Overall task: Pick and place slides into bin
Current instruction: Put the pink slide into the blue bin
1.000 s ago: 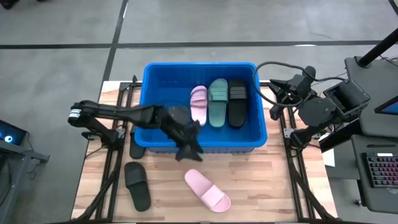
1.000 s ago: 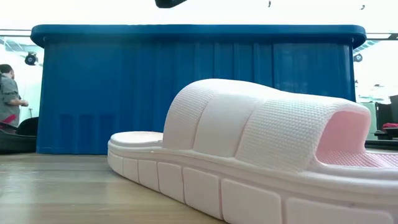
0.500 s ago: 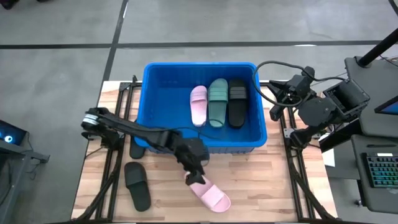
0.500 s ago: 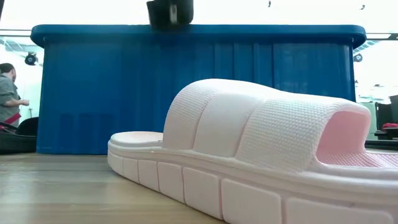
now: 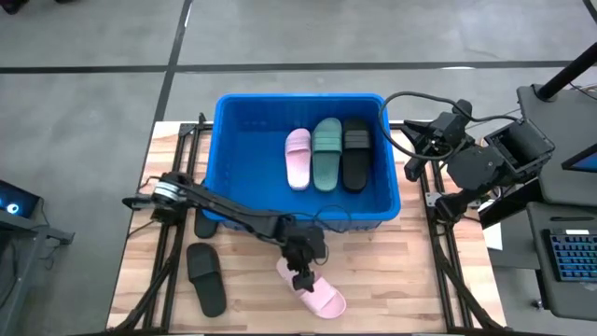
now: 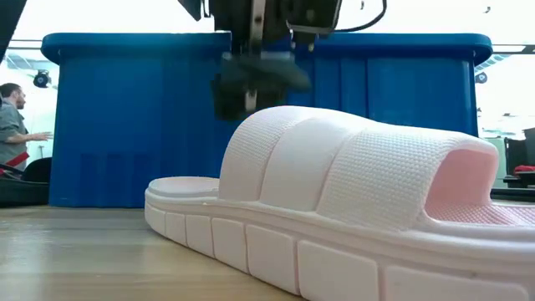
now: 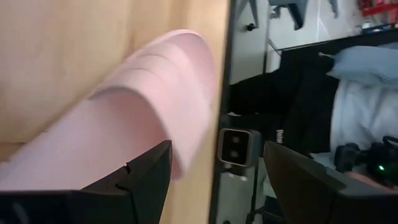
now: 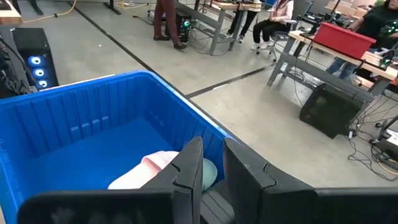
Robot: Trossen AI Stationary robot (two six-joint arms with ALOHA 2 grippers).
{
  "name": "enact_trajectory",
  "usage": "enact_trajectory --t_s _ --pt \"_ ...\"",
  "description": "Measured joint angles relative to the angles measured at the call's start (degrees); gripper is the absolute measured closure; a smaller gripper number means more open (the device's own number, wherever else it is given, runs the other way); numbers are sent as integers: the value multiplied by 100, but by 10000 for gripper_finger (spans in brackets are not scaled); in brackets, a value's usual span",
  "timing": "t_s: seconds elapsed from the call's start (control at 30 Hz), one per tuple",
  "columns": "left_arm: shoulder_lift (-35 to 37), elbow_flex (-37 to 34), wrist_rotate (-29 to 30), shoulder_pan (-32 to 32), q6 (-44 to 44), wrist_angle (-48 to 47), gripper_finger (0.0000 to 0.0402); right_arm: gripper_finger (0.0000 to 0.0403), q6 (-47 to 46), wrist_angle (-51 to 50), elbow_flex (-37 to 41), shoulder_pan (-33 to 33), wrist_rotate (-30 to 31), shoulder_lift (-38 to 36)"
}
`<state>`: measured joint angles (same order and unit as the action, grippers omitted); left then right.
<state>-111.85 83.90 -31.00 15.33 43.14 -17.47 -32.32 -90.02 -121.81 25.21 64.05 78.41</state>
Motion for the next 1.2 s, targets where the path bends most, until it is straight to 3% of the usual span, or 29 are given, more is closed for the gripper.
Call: enact_trajectory --t_s 0.37,0.53,1.2 --pt "-363 -9 271 71 150 141 163 349 -17 0 1 0 0 4" --pt "-361 -59 726 81 157 145 163 349 -20 0 1 0 0 4" --pt "-529 -58 1053 428 300 677 163 349 -22 0 1 0 -2 4"
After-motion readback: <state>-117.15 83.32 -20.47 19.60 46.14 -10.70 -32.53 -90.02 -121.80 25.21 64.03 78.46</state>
